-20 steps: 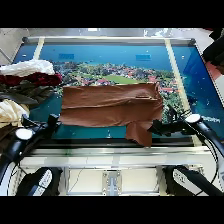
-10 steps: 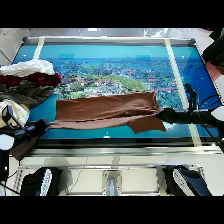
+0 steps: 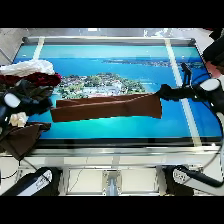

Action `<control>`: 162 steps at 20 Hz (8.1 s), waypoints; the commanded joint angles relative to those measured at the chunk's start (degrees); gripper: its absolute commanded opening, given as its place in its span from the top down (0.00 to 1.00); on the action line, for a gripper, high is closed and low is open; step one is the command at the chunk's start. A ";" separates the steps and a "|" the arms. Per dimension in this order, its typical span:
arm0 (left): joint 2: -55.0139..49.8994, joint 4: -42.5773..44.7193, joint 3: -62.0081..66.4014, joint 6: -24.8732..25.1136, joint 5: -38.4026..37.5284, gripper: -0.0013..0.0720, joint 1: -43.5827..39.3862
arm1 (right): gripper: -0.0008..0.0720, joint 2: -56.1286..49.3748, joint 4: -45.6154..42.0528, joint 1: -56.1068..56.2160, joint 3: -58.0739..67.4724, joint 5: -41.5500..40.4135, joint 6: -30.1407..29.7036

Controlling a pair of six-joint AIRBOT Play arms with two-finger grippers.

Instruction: Fold the shirts.

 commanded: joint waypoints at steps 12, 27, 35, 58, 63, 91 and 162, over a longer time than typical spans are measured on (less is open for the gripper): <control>-19.71 8.98 11.26 -9.88 14.64 0.37 -6.51 | 0.65 -21.64 -0.72 1.55 10.19 -9.16 -4.76; -7.52 9.03 16.96 0.87 12.90 0.25 -25.29 | 0.25 -25.05 -0.09 -21.73 19.21 22.12 0.98; -18.84 9.01 25.94 0.68 11.80 0.25 -32.37 | 0.12 -35.69 -0.37 -15.85 19.37 18.16 -6.19; -29.29 -7.45 25.81 3.28 2.36 0.96 -36.83 | 0.97 -19.50 15.67 -4.39 21.05 33.05 -6.69; -34.03 -13.44 25.81 7.96 6.62 0.96 -46.90 | 0.97 -5.92 8.57 -3.98 21.05 34.82 -0.26; -1.70 -0.79 25.99 8.66 -8.24 0.96 -13.18 | 0.23 -16.33 -23.61 31.74 31.36 0.39 13.81; -8.87 -0.39 25.66 6.01 -12.07 0.96 -13.44 | 0.96 10.23 1.33 -24.20 20.57 29.11 1.66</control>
